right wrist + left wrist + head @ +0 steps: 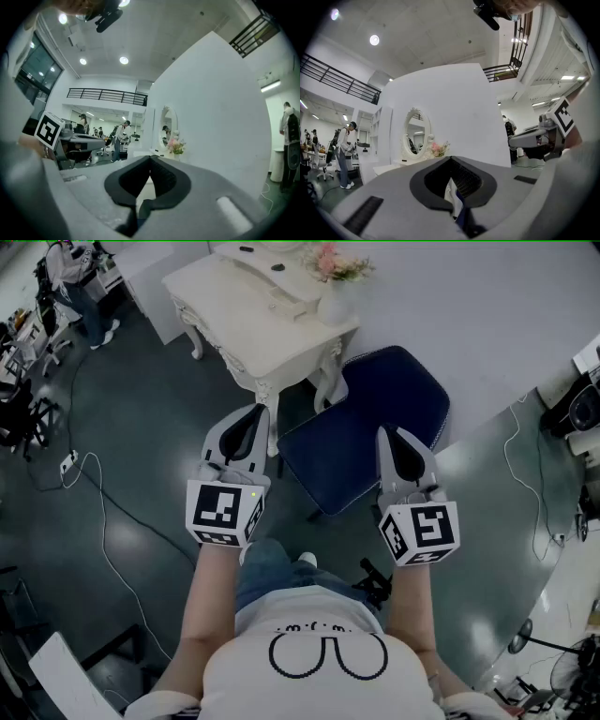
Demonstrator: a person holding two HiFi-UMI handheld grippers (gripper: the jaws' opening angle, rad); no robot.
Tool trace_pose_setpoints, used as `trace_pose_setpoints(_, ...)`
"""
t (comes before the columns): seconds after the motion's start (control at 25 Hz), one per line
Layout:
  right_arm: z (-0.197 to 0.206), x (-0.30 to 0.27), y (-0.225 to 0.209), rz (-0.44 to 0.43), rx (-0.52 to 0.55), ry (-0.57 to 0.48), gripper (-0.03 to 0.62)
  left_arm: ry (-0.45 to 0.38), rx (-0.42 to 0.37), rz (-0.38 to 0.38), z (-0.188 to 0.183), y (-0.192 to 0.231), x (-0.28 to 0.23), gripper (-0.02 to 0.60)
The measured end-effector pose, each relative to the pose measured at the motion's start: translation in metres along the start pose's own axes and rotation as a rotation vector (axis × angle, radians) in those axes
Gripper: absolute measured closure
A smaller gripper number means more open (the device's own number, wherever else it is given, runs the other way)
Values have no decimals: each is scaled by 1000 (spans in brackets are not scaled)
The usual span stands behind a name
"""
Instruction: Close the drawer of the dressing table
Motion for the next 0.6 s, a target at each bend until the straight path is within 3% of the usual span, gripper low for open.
trace_pose_setpoints(0.28,1,-20,-9,17,-6,-2,595,-12,3,-4,1,16,-17,584)
trace_pose_setpoints(0.6,-7,-105,7,36,18,-11,595,-4,20,38,12,90,-70,584)
Point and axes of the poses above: the fingertips, and each gripper's own axes: x backward along the fingers, y to its left, z out of its underside, the point moved 5 cm from there along x, backward along the fingers, and after that the axes turned 15 degrees about -z, right-handed, at the moved point
